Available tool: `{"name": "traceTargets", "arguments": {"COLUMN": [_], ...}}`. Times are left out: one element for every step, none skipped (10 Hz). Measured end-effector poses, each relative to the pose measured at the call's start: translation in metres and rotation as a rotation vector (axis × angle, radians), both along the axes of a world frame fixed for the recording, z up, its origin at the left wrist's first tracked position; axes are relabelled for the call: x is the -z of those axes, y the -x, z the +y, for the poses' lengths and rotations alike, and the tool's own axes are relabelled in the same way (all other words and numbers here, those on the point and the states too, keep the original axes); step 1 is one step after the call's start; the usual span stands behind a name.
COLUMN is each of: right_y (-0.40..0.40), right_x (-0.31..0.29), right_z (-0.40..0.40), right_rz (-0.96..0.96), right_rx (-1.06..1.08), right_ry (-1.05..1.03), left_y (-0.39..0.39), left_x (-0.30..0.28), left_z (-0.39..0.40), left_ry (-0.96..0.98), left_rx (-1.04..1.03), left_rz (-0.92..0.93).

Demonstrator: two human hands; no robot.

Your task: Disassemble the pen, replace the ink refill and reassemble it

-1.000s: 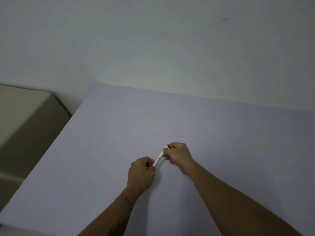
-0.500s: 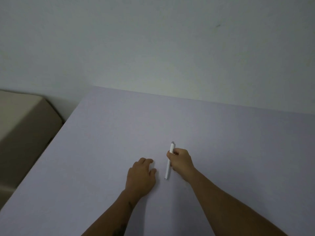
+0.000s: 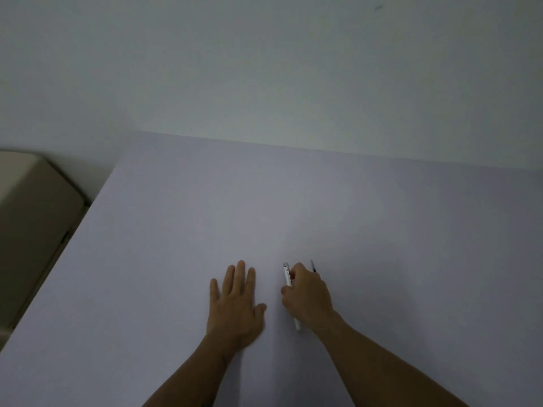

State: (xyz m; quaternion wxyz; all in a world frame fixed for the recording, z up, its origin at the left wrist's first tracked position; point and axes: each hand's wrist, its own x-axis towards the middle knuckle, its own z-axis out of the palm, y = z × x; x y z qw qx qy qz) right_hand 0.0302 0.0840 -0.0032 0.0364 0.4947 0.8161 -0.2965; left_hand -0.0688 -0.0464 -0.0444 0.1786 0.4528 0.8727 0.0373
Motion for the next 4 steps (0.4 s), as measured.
{"name": "traceTargets", "arguments": {"right_y": [0.0013,0.0037,0.0029,0.0023], "right_x": [0.0046,0.0079,0.0061,0.0033], "right_z": [-0.0024,-0.0011,-0.0015,0.0022], "right_rz": [-0.037,-0.043,-0.057,-0.037], "right_rx": [0.011,0.036,0.044,0.059], "right_ry": [-0.027,-0.025,-0.006,0.006], "left_y": [-0.0005,-0.0006,-0.0025,-0.0012], "left_x": [0.0017,0.0029,0.0045,0.0049], "left_z": [-0.0008,-0.0012,-0.0019,0.0004], "left_ry": [-0.008,-0.007,-0.023,-0.004], "left_rx": [-0.001,-0.009,-0.011,0.003], "left_rz": [0.010,0.021,0.014,0.012]}}
